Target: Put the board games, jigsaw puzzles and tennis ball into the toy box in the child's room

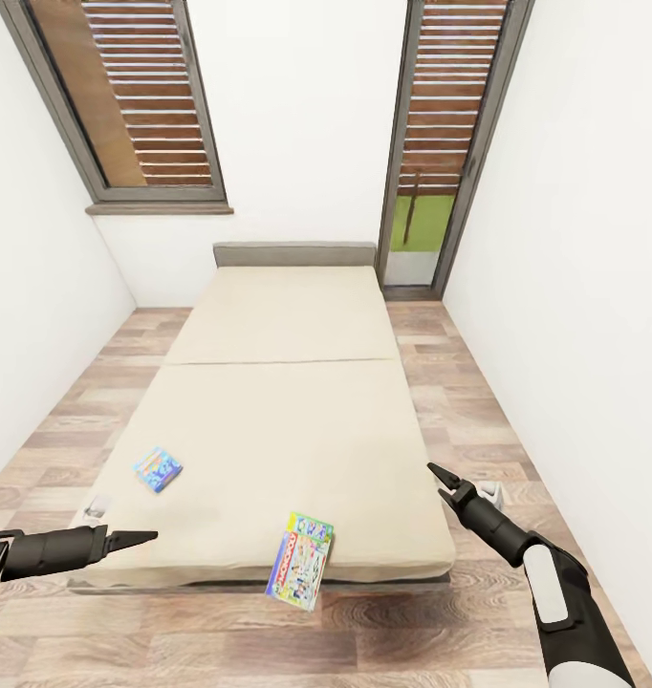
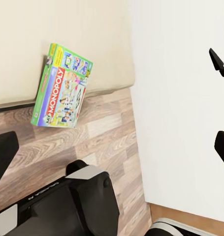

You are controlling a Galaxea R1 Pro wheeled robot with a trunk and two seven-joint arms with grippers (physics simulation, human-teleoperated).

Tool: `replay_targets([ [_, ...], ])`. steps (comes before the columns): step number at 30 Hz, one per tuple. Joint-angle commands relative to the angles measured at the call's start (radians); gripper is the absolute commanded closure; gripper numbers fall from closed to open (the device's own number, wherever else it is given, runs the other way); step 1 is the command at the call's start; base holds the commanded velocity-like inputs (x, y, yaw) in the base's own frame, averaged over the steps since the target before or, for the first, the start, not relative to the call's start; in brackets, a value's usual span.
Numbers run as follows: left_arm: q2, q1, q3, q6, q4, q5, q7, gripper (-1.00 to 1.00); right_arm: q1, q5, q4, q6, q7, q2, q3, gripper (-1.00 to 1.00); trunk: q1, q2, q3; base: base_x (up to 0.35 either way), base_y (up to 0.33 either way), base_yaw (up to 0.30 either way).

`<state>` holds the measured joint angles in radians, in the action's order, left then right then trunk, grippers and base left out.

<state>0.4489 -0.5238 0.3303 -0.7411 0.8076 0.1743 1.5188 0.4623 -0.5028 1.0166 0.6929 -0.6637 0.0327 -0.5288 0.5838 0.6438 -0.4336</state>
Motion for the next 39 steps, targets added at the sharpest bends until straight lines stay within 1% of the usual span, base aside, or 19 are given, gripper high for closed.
replay_targets([
  [1,-0.001,-0.001,0.003,-0.011,0.001,0.011,0.008,-1.0,0.001,-0.002,0.0,0.007,-0.002,0.001,-0.003,-1.0,0.0,0.001,0.001,0.0,0.0,0.0],
  [39,-0.001,-0.001,0.003,-0.011,0.001,0.011,0.006,-1.0,0.001,-0.001,0.001,0.005,-0.003,0.001,-0.003,-1.0,0.0,0.001,0.063,0.0,0.0,0.0],
])
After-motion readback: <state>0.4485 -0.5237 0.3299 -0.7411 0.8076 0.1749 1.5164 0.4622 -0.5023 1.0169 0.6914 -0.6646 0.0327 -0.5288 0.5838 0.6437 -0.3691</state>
